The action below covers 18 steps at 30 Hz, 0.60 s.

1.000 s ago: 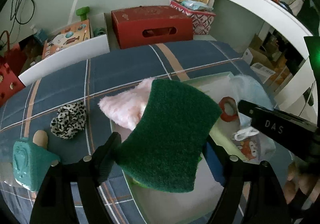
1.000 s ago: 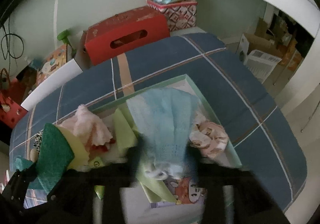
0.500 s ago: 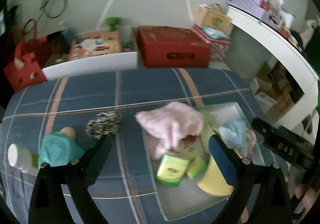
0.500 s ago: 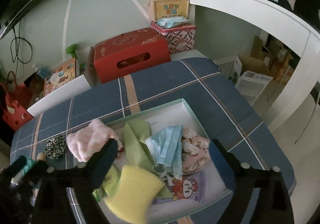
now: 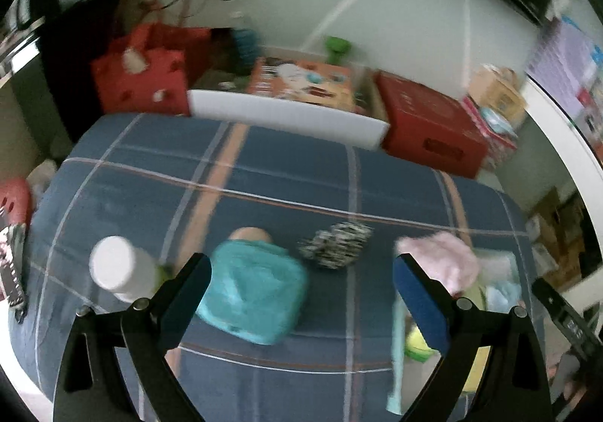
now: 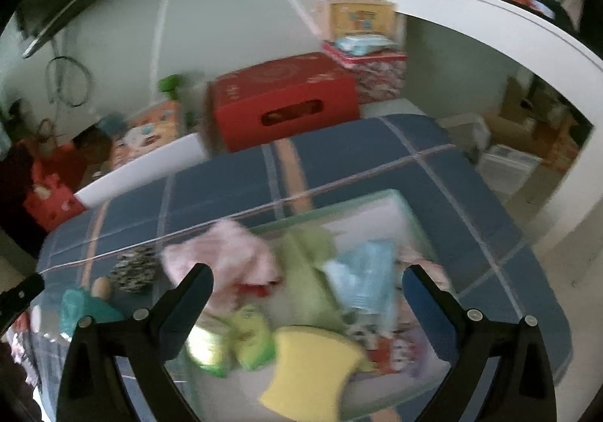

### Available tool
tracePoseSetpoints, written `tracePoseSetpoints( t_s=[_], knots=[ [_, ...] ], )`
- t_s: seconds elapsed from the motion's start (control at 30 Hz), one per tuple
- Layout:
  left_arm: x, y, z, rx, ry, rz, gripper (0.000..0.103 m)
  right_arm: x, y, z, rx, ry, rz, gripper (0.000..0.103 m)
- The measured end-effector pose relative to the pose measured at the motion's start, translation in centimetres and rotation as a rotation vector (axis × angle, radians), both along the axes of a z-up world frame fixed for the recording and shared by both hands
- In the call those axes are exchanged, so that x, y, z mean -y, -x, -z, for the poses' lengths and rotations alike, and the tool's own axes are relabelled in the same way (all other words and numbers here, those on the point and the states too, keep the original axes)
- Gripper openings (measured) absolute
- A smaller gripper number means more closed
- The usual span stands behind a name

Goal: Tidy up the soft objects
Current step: 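Move both open tools back to the bed toward leopard plush and tan ball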

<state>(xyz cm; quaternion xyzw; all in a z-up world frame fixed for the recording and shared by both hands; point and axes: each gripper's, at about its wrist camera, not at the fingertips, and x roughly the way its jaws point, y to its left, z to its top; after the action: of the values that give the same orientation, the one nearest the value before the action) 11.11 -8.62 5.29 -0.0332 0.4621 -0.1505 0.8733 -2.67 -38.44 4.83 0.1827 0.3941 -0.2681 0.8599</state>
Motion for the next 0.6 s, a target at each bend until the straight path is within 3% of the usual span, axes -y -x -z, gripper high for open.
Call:
tracePoseSetpoints(
  t_s=[0.23, 0.6],
  knots=[
    [-4.8, -1.6, 0.9, -0.035, 0.003, -0.098, 0.097, -4.9, -4.1, 0.3, 0.059, -0.075, -0.181, 0.102],
    [-9.8, -3.7, 2.2, -0.085, 0.013, -0.173, 0.097, -12.0, -9.2, 2.2, 0.029, -0.134, -0.349, 0.102]
  ],
)
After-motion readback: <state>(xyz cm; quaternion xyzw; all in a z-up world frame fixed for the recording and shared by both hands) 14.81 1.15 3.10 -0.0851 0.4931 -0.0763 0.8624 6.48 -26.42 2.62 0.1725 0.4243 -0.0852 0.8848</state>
